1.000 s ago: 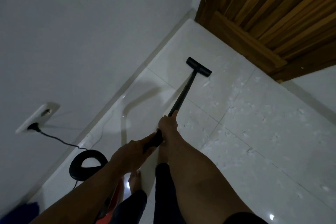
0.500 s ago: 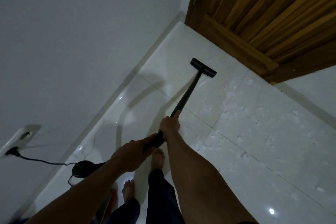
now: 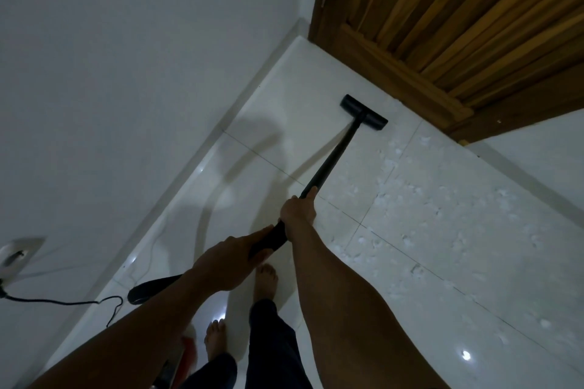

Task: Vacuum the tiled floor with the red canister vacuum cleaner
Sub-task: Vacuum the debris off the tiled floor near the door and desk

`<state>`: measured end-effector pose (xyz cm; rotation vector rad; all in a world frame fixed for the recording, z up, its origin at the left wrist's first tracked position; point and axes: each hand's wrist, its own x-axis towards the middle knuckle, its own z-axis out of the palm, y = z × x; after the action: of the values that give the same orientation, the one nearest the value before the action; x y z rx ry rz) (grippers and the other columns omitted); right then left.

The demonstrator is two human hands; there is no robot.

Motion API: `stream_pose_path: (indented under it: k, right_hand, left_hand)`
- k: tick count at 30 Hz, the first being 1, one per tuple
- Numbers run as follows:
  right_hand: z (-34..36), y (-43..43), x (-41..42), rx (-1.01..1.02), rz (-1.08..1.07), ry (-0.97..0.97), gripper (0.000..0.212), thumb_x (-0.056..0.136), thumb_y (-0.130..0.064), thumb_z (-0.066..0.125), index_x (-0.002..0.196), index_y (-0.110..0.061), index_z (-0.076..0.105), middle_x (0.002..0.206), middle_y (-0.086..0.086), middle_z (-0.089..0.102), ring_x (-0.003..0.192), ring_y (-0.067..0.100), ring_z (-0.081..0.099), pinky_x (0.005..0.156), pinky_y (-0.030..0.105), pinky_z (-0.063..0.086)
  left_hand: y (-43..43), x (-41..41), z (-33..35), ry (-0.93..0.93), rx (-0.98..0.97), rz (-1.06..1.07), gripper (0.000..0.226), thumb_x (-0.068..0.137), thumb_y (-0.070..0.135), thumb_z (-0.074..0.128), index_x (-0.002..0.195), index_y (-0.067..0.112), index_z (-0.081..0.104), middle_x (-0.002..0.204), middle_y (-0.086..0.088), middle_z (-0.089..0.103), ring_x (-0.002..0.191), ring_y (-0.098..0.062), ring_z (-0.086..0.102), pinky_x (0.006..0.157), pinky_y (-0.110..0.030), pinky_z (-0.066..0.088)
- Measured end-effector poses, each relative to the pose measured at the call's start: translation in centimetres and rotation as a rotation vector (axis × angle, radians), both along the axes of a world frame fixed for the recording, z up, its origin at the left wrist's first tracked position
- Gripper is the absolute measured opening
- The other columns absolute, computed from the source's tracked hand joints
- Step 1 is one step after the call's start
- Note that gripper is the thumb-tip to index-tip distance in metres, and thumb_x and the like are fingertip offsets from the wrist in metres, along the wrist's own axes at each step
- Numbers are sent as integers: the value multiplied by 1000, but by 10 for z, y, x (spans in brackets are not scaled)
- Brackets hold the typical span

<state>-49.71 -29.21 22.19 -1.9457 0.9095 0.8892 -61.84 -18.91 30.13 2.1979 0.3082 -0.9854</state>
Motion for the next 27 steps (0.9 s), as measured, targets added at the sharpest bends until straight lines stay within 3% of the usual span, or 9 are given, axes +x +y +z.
stream_pose_path:
  k: [5,8,13,20,27]
  right_hand:
    - [-3,-8,9,8,0,15,69,101,-26,42,154,-40,1,114,15,62,78,24,65,70,39,59]
    - [-3,-12,11,-1,25,33,69,102,-25,42,155,-38,1,119,15,61,72,19,60,63,33,54]
    - [-6,-17,20,-13,35,34,74,99,-21,45,155,-38,-1,117,17,62,87,28,66,77,44,59]
    - [-15,-31,38,25,-80,11,68,101,-26,44,153,-43,4,101,9,58,77,24,66,73,46,61]
    - [-26,-46,64,24,-26,28,73,98,-14,47,154,-40,7,125,18,57,95,30,65,82,44,58]
  left_hand:
    - [-6,9,-2,-11,-21,-9,55,105,47,38,155,45,16,65,5,58,47,-5,53,50,-17,46]
    - [-9,10,-3,-5,-26,-10,54,105,46,38,154,47,15,66,4,59,49,-5,54,55,-22,50]
    - [-15,17,-7,9,-22,13,54,104,49,38,153,49,15,67,4,60,49,-5,55,52,-20,49]
    - [-30,39,-24,19,-31,3,56,103,53,37,155,47,17,78,2,67,60,-13,66,60,-28,56]
    - [-40,58,-29,13,-44,3,64,100,46,52,155,43,20,98,2,71,71,-8,66,71,-27,55]
